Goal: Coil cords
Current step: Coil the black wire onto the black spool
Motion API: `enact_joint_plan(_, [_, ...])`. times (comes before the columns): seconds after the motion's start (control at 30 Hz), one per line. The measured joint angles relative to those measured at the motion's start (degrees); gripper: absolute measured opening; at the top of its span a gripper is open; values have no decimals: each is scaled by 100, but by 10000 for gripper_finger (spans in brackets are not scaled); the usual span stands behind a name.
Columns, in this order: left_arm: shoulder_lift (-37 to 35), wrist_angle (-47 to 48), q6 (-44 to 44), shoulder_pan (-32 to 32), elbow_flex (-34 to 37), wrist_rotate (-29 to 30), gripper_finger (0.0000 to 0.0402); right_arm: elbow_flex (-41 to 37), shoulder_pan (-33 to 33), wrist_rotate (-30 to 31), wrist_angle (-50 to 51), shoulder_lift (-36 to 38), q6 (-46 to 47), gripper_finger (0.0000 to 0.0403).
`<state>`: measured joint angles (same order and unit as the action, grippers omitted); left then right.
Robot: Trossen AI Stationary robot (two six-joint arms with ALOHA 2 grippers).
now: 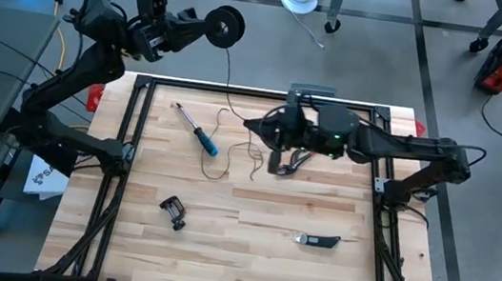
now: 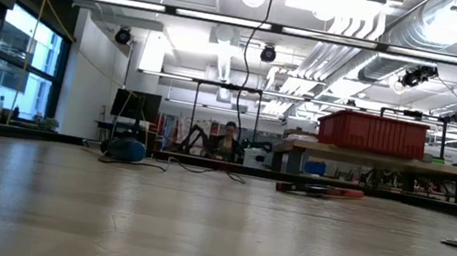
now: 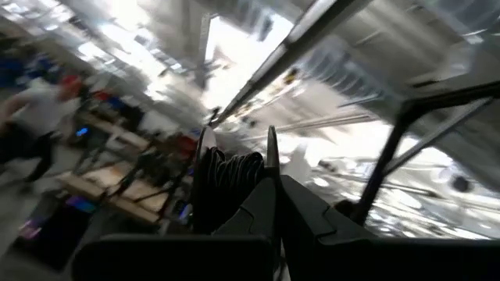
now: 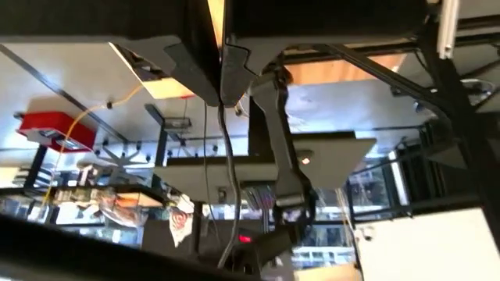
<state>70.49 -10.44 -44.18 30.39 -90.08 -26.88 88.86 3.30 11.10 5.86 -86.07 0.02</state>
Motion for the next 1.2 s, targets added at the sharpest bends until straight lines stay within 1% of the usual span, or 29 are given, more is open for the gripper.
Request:
enact_joint_plan(0.13, [-275, 941, 198, 42, 0, 282, 0, 0, 127, 182, -3, 292, -65, 0])
enact_joint_plan(0.23, [-415, 1532, -14, 23, 0, 224, 0, 0, 142, 471, -4, 486, -344, 0])
enact_joint_plan(0.33, [-499, 2057, -285, -125, 0, 184, 0, 0, 33, 626, -8, 650, -554, 0])
enact_joint_plan(0.43, [-525, 2388, -575, -300, 0, 165, 0, 0, -92, 631, -179, 788, -767, 0])
enact_joint_plan(0.57, [-378, 2601, -916, -615, 0, 145, 0, 2, -276, 468, -485, 850, -928, 0])
enact_joint_plan(0.67, [-184, 2361, -1151, -817, 4, -8, 0, 0, -416, 423, -445, 784, -951, 0])
enact_joint_plan(0.8, [31, 1945, -1458, -1009, 2, -146, 0, -2, -565, 107, -732, 700, -930, 0])
enact_joint_plan(0.97, [377, 1082, -1963, -1166, 7, -429, 0, -3, -646, 54, -742, 599, -911, 0])
enact_joint_plan(1.13, [580, 173, -2520, -1304, -4, -512, 0, 0, -668, 32, -995, 628, -1043, 0])
enact_joint_plan(1.2, [652, -8, -2702, -1359, -2, -534, 0, 0, -670, 29, -1124, 617, -1059, 0])
